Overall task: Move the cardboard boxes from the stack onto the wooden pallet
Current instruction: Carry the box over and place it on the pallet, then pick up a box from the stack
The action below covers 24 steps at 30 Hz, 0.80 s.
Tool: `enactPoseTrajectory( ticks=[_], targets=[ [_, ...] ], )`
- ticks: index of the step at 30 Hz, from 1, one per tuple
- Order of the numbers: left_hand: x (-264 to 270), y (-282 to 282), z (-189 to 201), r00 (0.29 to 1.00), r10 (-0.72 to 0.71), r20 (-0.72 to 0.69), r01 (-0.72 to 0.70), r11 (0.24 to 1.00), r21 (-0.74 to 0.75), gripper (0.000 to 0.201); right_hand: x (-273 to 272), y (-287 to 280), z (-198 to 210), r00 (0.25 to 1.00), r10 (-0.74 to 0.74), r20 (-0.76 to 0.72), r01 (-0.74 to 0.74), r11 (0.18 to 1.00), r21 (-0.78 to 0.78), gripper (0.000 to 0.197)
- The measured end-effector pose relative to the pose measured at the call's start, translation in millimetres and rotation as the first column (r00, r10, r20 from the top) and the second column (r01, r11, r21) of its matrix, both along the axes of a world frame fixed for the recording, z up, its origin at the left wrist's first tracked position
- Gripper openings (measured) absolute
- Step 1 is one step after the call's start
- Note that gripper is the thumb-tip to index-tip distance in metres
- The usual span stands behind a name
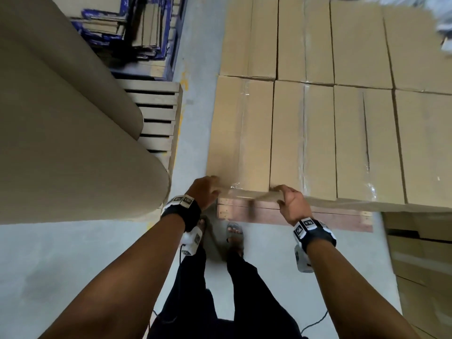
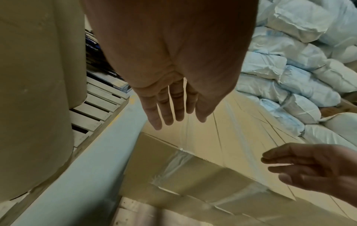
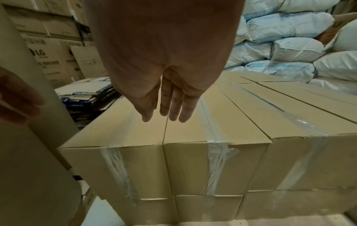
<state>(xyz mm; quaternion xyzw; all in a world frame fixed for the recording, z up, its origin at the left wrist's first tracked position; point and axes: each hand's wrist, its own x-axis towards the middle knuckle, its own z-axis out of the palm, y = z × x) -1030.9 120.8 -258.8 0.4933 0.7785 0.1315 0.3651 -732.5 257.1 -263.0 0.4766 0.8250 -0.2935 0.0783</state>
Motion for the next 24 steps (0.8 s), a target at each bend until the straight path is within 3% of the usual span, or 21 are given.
enactPoseTrajectory(
  ticks=[5, 14, 24],
  targets=[
    [44.4, -49.4, 34.2, 0.999, 0.0, 0.05, -0.001, 1.0, 0.023, 0.04, 22.9, -56.6, 28.8, 0.994, -0.078, -0.077, 0.075, 0.996, -0.04, 0.047],
    [93.8, -97.0, 52.1, 0.972, -0.208, 0.107, 0.208, 0.978, 0.008, 0.037, 83.1, -159.7, 39.1, 0.939, -0.329, -0.103, 0.324, 0.944, -0.068, 0.034],
    [159.6, -185.4, 42.3, 0.863, -0.486, 0.138, 0.493, 0.87, -0.018, 0.036, 182.1, -339.9, 52.0, 0.772, -0.634, -0.047, 0.633, 0.774, -0.04, 0.032]
  ],
)
